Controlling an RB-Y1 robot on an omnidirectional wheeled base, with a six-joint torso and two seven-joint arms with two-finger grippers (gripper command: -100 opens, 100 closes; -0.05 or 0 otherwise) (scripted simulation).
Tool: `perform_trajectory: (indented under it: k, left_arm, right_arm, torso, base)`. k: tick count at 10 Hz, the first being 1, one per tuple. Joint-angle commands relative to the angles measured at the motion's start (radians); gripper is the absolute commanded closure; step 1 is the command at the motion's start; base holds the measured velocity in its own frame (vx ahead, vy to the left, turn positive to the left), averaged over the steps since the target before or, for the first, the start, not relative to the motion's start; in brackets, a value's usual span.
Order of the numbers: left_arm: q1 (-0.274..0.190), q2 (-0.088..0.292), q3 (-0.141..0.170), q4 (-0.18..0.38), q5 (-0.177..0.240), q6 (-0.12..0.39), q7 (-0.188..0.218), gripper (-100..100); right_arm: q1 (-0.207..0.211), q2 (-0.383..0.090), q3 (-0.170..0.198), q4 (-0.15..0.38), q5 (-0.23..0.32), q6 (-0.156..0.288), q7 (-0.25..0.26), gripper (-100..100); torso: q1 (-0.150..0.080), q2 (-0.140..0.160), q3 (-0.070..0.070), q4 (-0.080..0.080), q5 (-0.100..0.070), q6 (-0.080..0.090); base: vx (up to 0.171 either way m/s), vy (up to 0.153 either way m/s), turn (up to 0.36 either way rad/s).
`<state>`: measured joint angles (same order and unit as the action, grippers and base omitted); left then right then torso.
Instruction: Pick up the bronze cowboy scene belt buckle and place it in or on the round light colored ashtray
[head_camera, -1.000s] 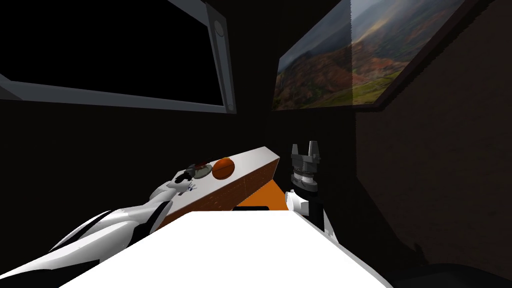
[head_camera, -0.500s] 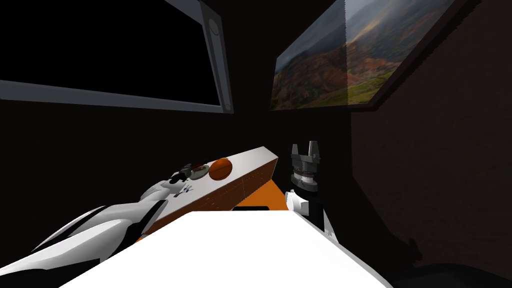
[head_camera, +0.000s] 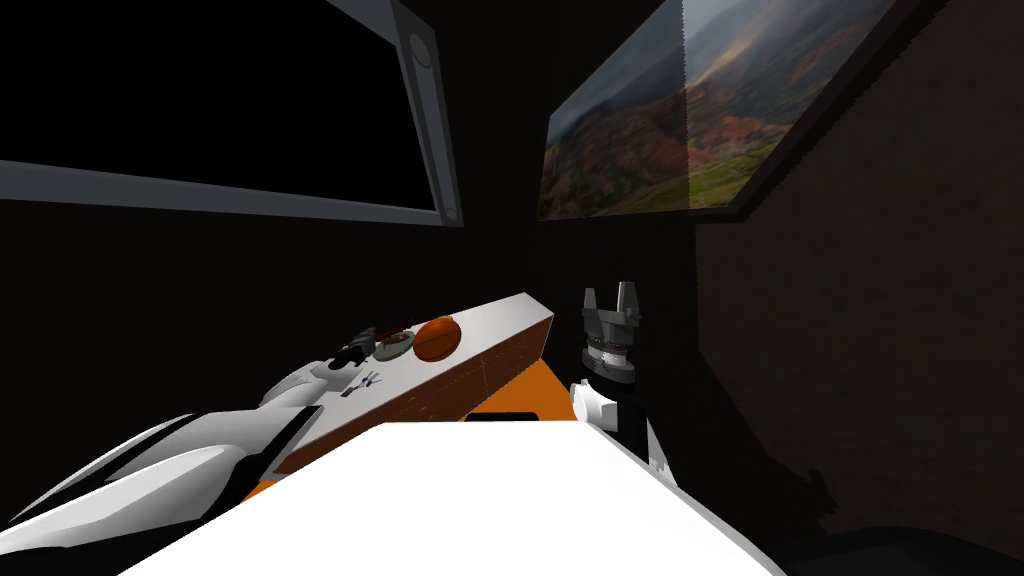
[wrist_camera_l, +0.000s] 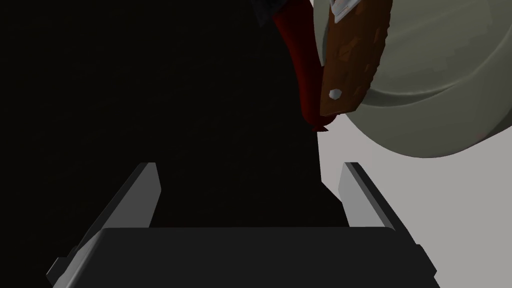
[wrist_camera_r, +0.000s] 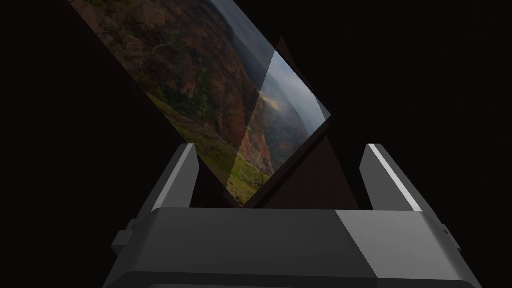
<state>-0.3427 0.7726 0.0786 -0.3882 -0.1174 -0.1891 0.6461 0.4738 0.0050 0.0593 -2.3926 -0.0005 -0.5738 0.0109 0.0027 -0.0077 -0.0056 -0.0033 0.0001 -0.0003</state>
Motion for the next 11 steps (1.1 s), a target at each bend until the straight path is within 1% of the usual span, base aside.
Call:
perform_trajectory:
  k: [1, 2, 3, 4, 5, 7, 8, 9, 10, 11]
  left_arm:
    - [-0.014, 0.016, -0.020, 0.033, -0.006, -0.020, 0.036, -100]
    - [-0.014, 0.016, -0.020, 0.033, -0.006, -0.020, 0.036, -100]
    - [-0.019, 0.049, -0.056, 0.060, -0.016, -0.038, 0.084, -100]
    - [0.025, 0.049, -0.056, -0.060, -0.016, -0.013, 0.093, -100]
    - [-0.012, 0.049, -0.056, -0.019, -0.016, -0.033, 0.093, -100]
    - [-0.019, 0.049, -0.056, 0.036, -0.016, -0.038, 0.093, -100]
    - [-0.019, 0.049, -0.056, 0.035, -0.016, -0.038, 0.093, -100]
    - [-0.019, 0.049, -0.056, 0.060, -0.016, -0.038, 0.093, -100]
    - [-0.019, 0.049, -0.056, 0.060, -0.016, -0.038, 0.093, -100]
    - [-0.024, 0.081, -0.092, 0.087, -0.026, -0.056, 0.147, -100]
  right_arm:
    - [0.000, 0.000, 0.000, 0.000, 0.000, 0.000, 0.000, 0]
    - [0.000, 0.000, 0.000, 0.000, 0.000, 0.000, 0.000, 0]
    - [0.000, 0.000, 0.000, 0.000, 0.000, 0.000, 0.000, 0]
    - [0.000, 0.000, 0.000, 0.000, 0.000, 0.000, 0.000, 0]
    - [0.000, 0.000, 0.000, 0.000, 0.000, 0.000, 0.000, 0]
    - [0.000, 0.000, 0.000, 0.000, 0.000, 0.000, 0.000, 0]
    - [0.000, 0.000, 0.000, 0.000, 0.000, 0.000, 0.000, 0]
    - [0.000, 0.000, 0.000, 0.000, 0.000, 0.000, 0.000, 0]
    - [0.000, 0.000, 0.000, 0.000, 0.000, 0.000, 0.000, 0]
    - [0.000, 0.000, 0.000, 0.000, 0.000, 0.000, 0.000, 0]
  torso:
    - [0.000, 0.000, 0.000, 0.000, 0.000, 0.000]
    - [0.000, 0.000, 0.000, 0.000, 0.000, 0.000]
    - [0.001, 0.000, 0.000, 0.000, 0.000, 0.000]
    - [0.000, 0.000, 0.000, 0.000, 0.000, 0.000]
    - [0.000, 0.000, 0.000, 0.000, 0.000, 0.001]
    - [0.002, 0.000, 0.000, 0.000, 0.000, 0.000]
    - [0.003, 0.000, 0.000, 0.000, 0.001, 0.000]
    - [0.003, 0.000, 0.000, 0.000, 0.001, 0.000]
    - [0.003, 0.000, 0.000, 0.000, 0.001, 0.000]
    - [0.003, 0.000, 0.000, 0.000, 0.001, 0.000]
  base:
    - [0.005, -0.038, -0.013]
    - [0.004, -0.014, 0.006]
    - [0.014, -0.038, -0.047]
    - [0.004, -0.042, 0.001]
    - [-0.003, -0.019, -0.003]
    - [0.000, 0.000, 0.000]
    - [0.000, 0.000, 0.000]
    - [0.000, 0.000, 0.000]
    - [0.000, 0.000, 0.000]
    - [0.004, -0.042, -0.041]
